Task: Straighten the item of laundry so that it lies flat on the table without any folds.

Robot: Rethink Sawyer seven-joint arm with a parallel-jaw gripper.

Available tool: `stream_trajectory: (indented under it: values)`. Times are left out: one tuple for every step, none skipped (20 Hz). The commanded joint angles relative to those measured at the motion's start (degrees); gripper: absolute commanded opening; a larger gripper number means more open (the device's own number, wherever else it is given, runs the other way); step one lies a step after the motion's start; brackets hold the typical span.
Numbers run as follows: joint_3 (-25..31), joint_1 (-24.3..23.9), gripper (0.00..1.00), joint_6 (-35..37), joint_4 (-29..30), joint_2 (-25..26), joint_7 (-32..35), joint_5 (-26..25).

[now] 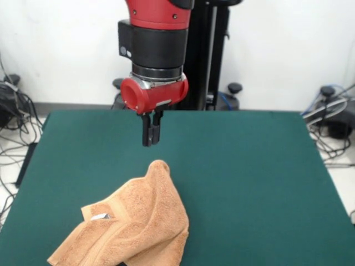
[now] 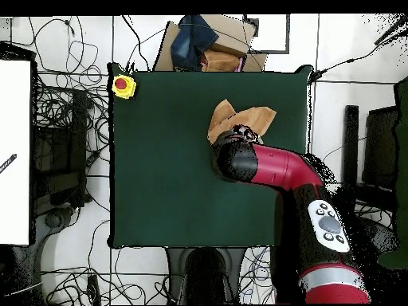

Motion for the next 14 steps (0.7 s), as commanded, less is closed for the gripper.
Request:
stream_trajectory:
  values:
    - [-0.1, 0.6, 0.00, -2.1, 4.7, 2.3, 16.8, 2.1]
    - [0.1, 0.4, 0.00, -2.3, 4.8, 2.7, 16.5, 2.1]
    - [0.1, 0.3, 0.00, -2.9, 4.7, 3.3, 16.4, 1.8]
    - [0.1, 0.3, 0.00, -3.4, 4.5, 3.9, 16.2, 1.5]
    - [-0.3, 0.5, 0.00, -4.2, 4.3, 4.5, 16.2, 1.1]
    - [-0.6, 0.6, 0.00, -4.7, 4.1, 4.9, 16.3, 0.9]
    - [-1.0, 0.8, 0.00, -5.2, 3.9, 5.4, 16.3, 0.8]
    - [-1.1, 0.9, 0.00, -5.2, 3.8, 5.5, 16.4, 0.8]
    - [-1.4, 1.2, 0.00, -5.3, 3.7, 5.8, 16.6, 1.0]
    - [-1.7, 1.5, 0.00, -5.5, 3.5, 6.0, 16.8, 1.1]
    - [-1.8, 1.7, 0.00, -5.7, 3.3, 6.3, 16.9, 1.2]
    - [-2.1, 2.1, 0.00, -5.9, 3.2, 6.5, 17.1, 1.3]
    - [-2.2, 2.2, 0.00, -6.0, 3.2, 6.5, 17.1, 1.3]
    - [-2.3, 2.4, 0.00, -5.9, 3.1, 6.6, 17.0, 1.4]
